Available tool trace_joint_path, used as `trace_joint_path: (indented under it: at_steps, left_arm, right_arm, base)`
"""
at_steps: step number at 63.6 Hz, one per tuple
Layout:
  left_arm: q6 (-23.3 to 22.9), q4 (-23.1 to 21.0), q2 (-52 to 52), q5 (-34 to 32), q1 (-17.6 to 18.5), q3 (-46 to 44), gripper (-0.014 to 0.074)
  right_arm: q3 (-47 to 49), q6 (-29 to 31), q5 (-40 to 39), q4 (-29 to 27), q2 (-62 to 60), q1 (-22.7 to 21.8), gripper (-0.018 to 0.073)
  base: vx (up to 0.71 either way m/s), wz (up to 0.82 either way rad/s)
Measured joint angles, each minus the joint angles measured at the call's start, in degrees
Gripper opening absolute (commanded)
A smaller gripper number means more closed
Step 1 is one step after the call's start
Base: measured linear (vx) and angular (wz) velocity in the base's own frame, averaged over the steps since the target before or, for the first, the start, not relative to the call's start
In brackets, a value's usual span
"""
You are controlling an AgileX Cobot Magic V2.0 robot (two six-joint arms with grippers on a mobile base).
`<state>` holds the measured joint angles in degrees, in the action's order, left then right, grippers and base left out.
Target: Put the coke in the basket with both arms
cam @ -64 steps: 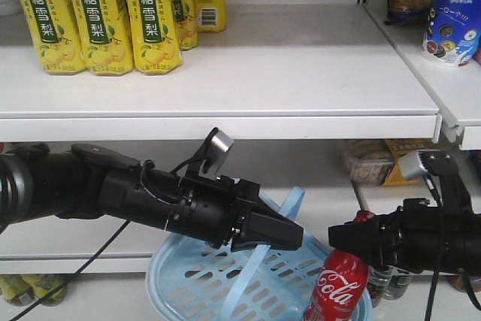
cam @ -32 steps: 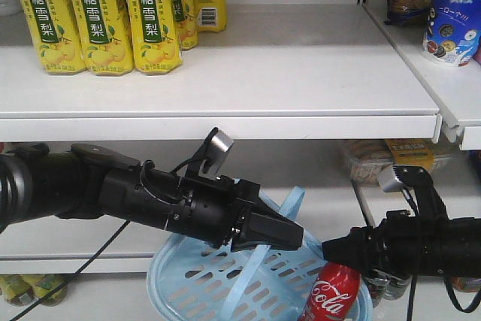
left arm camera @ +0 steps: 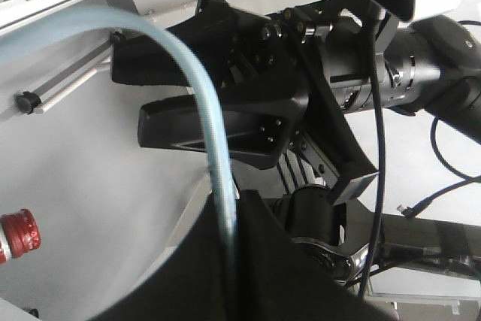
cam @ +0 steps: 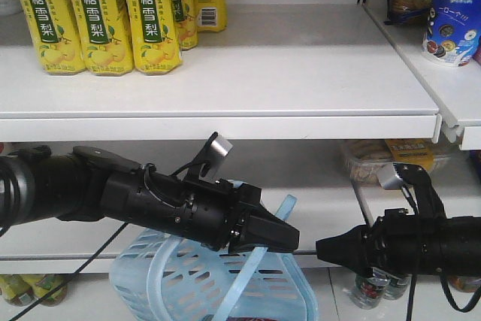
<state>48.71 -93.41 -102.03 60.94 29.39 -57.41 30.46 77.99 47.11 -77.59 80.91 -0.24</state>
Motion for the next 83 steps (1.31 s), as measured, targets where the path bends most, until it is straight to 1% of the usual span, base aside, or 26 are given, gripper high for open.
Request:
trace_joint_path:
  at_steps: [13,24,36,45,52,59,68,79,83]
  left_arm:
    - [0.0,-0.1,0.0,0.0,0.0,0.0,-0.0006]
    - [0.0,-0.1,0.0,0.0,0.0,0.0,-0.0006]
    - [0.0,-0.1,0.0,0.0,0.0,0.0,-0.0006]
    - [0.0,-0.1,0.0,0.0,0.0,0.0,-0.0006]
    - [0.0,-0.1,0.0,0.0,0.0,0.0,-0.0006]
    - [0.0,-0.1,0.0,0.0,0.0,0.0,-0.0006]
    - [0.0,-0.1,0.0,0.0,0.0,0.0,-0.0006]
    - [0.0,-0.1,0.0,0.0,0.0,0.0,-0.0006]
    - [0.0,-0.1,0.0,0.0,0.0,0.0,-0.0006]
  right_arm:
    - [0.0,0.0,3.2,0.0,-0.1,0.0,0.0371]
    - [0.0,0.0,4.3,0.9,-3.4,0.0,0.0371]
    - [0.0,-0.8,3.5,5.0,-10.8,0.0,0.0371]
    - [0.0,-4.6,0.9,9.8,-17.0,0.0,0.0371]
    - [0.6,-8.7,-1.5,15.1,-21.6,0.0,0.0371]
    - [3.1,-14.7,-1.8,23.6,-25.5,0.0,0.0371]
    - [8.4,-24.5,-1.7,36.4,-28.9,0.0,0.0371]
    - [14.2,-36.3,-2.6,49.7,-31.4,0.0,0.0371]
    - [15.4,-40.6,-3.7,53.6,-32.0,0.0,0.0371]
  base:
    - [0.00,0.00]
    - [0.00,0.00]
    - [0.00,0.00]
    - [0.00,0.00]
    - [0.00,0.00]
    - [0.00,0.00]
    - [0.00,0.00]
    - [0.00,0.00]
    - [0.00,0.00]
